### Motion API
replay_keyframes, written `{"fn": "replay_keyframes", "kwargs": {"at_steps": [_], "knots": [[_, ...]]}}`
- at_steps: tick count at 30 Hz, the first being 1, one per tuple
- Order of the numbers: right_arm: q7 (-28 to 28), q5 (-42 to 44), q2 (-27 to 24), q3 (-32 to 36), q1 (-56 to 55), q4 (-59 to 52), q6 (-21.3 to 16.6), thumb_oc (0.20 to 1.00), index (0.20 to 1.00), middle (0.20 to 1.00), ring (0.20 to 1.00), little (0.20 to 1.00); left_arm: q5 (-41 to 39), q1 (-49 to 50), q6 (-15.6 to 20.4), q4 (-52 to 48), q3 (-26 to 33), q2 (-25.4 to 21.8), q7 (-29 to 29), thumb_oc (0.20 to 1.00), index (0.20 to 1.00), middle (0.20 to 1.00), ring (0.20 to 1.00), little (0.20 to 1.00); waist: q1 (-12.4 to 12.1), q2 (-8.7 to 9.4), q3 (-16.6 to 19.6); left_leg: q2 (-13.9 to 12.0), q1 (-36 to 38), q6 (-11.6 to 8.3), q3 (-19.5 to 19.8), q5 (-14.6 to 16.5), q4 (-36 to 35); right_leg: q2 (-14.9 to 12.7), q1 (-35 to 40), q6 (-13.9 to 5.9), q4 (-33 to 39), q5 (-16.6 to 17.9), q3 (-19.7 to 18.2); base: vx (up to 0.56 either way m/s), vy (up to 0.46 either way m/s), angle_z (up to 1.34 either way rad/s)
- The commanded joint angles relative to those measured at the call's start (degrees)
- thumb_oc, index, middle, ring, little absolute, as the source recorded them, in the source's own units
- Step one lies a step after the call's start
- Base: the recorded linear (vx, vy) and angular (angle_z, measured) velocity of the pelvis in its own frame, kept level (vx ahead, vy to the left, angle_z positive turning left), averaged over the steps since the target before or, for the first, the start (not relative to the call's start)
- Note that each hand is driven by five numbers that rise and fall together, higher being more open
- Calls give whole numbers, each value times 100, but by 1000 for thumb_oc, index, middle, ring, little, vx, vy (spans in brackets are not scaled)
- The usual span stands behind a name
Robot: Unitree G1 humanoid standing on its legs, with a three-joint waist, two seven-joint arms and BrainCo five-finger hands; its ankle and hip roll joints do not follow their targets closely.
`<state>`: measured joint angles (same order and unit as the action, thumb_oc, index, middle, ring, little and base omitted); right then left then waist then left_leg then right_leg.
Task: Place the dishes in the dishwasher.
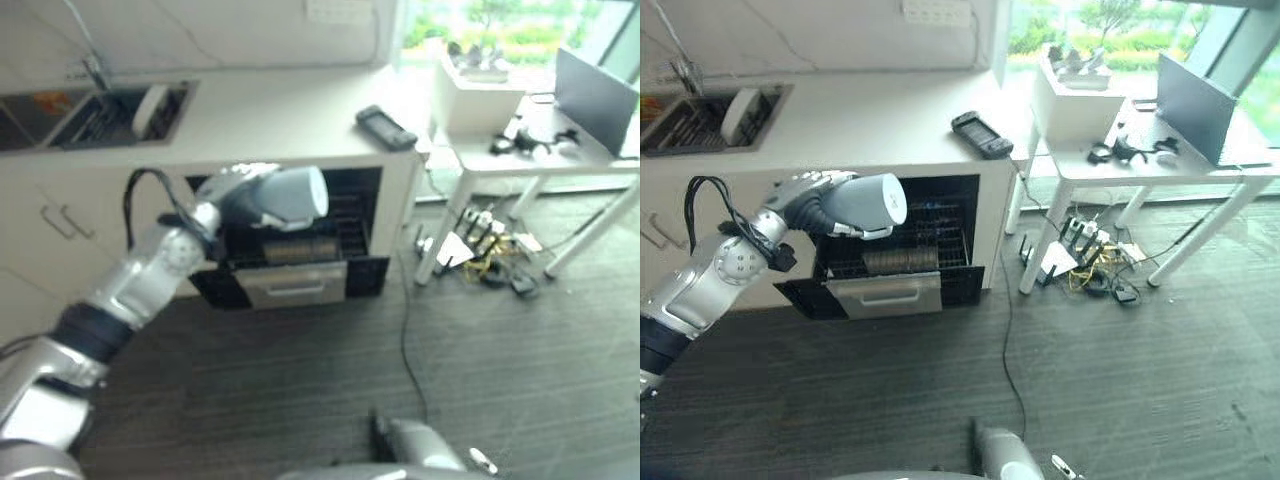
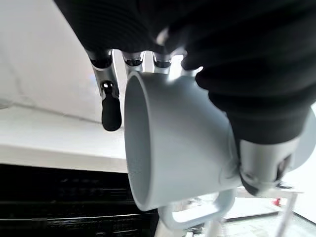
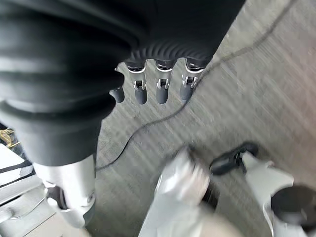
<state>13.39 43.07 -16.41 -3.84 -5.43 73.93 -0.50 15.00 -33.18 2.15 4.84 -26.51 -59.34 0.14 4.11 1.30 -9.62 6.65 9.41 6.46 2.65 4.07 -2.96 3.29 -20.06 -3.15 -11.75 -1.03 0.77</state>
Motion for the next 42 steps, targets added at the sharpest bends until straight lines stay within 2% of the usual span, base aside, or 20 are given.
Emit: {"fn": "replay_keyframes", "kwargs": {"at_steps": [1,2,3,4,5,6,7,8,9,12,15,21,25,28,32,35,36,37,39,42], "knots": [[-66,178,-101,89,29,252,-64,1000,1000,1000,1000,1000,117,181,145,-682,696,-94,160,200,200,200,200,200,54,-125,192,-280,-582,-416,-629,-121,1219,-523,1394,-257,441,457,87,128,-43,88],[-156,139,-112,121,2,230,-78,1000,1000,1000,1000,1000,101,199,102,-755,675,-80,142,200,200,200,200,200,63,-126,176,-331,-760,-528,-634,-256,1640,-531,1551,-190,517,413,81,88,66,120],[-282,285,-200,109,-28,193,-107,1000,1000,1000,1000,1000,-9,150,42,-829,552,-117,193,200,200,200,200,200,33,-137,102,-515,-1196,-764,-443,-672,2270,-569,1769,-94,548,324,44,91,184,141],[-301,403,-296,194,-11,188,-82,1000,1000,1000,1000,1000,-61,133,29,-846,534,-130,220,200,200,200,200,200,-5,-149,77,-717,-1415,-865,-345,-784,2184,-625,1914,-71,579,243,56,216,475,99],[-257,324,-435,333,80,216,23,1000,1000,1000,1000,1000,-136,133,-59,-976,533,-134,255,200,200,200,200,200,-18,-208,107,-1151,-1301,-931,-235,-720,1169,-760,2026,-129,580,122,13,332,688,30],[-299,399,-549,351,165,246,70,1000,1000,1000,1000,1000,-246,91,-148,-1116,504,-202,276,200,200,200,200,200,-93,-260,100,-1436,-1295,-1071,98,-1013,419,-832,2151,-141,569,-21,-124,308,850,-65],[-233,499,-615,421,298,326,70,1000,1000,1000,1000,1000,-281,-65,-123,-1116,413,-216,316,200,200,200,200,200,-155,-288,80,-1475,-1493,-1177,96,-1102,301,-1018,2287,-259,679,-70,-170,231,877,-69],[-268,691,-542,464,371,338,-26,1000,1000,1000,1000,1000,-222,-218,-41,-1043,297,-131,325,200,200,200,200,200,-133,-363,79,-1413,-1362,-1208,-227,-1077,116,-1285,2323,-457,742,-4,44,154,837,-51],[-287,719,-451,503,381,274,-60,1000,1000,1000,1000,1000,-160,-259,-81,-1071,295,-109,294,200,200,200,200,200,-184,-380,63,-1204,-1293,-1099,-145,-944,170,-1441,2343,-548,721,23,84,158,682,-22],[-378,558,-184,385,377,39,-23,1000,1000,1000,1000,1000,21,-27,57,-890,620,-103,122,200,200,200,200,200,-261,-373,64,-1028,-997,-842,-256,-758,133,-1526,1870,-533,59,162,483,134,322,-98],[-326,464,-160,200,486,67,85,1000,1000,1000,1000,1000,112,-56,144,-801,787,-308,12,200,200,200,200,200,-299,-213,119,-1108,-816,-823,-525,-672,-163,-1426,1800,-658,1027,623,306,81,-76,-74],[-391,855,-197,361,375,159,-56,1000,1000,1000,1000,1000,89,58,161,-860,735,-408,-42,200,200,200,200,200,-395,-119,295,-1271,-900,-935,-729,-686,-204,-1346,2098,-690,1617,755,605,47,-121,28],[-636,1671,-216,785,231,20,-516,1000,1000,1000,1000,1000,-103,184,234,-809,772,-406,45,200,200,200,200,200,-318,-118,389,-1317,-812,-989,-869,-632,-204,-1375,2194,-716,1675,705,692,50,-29,7],[-761,1799,-318,1212,113,-137,-993,1000,1000,1000,1000,1000,-307,327,300,-691,915,-316,179,200,200,200,200,200,-227,-104,442,-1330,-696,-992,-937,-565,-204,-1396,2226,-746,1675,695,697,49,-21,-35],[-704,1992,-572,1821,-95,-968,-1630,1000,1000,1000,1000,1000,-738,732,624,-500,1243,51,638,200,200,200,200,200,-84,-13,488,-1345,-509,-975,-995,-454,-204,-1360,2278,-752,1675,681,609,51,-58,-28],[-1409,1391,-662,2023,-329,-3031,-2119,1000,1000,1000,1000,1000,-923,1221,1021,-581,1629,666,892,200,200,200,200,200,81,119,493,-1366,-420,-957,-1031,-397,-204,-1318,2284,-738,1675,680,515,2,-97,-33],[-1689,1067,-690,2163,-421,-3921,-2192,1000,1000,1000,1000,1000,-1128,1395,1155,-635,1747,1048,883,200,200,200,200,200,181,162,510,-1375,-379,-948,-1073,-376,-204,-1300,2280,-726,1675,681,467,-20,-64,-27],[-1733,1031,-684,2170,-447,-3978,-2172,1000,1000,1000,1000,1000,-1131,1410,1156,-642,1759,1060,876,200,200,200,200,200,177,150,513,-1376,-375,-947,-1078,-373,-204,-1298,2281,-727,1675,681,462,-25,-42,-22],[-1898,614,-754,2325,-386,-5041,-2043,1000,1000,1000,1000,1000,-1291,1517,1292,-637,1791,1745,1050,200,200,200,200,200,333,177,547,-1384,-305,-935,-1168,-335,-204,-1261,2272,-697,1675,669,343,-15,-6,-27],[-1637,540,-687,2260,-255,-6022,-1786,1000,1000,1000,1000,1000,-1860,1400,1097,-319,1638,2410,1568,200,200,200,200,200,497,174,584,-1372,-183,-900,-1309,-280,-204,-1226,2275,-672,1675,674,154,-2,11,-35]]}}
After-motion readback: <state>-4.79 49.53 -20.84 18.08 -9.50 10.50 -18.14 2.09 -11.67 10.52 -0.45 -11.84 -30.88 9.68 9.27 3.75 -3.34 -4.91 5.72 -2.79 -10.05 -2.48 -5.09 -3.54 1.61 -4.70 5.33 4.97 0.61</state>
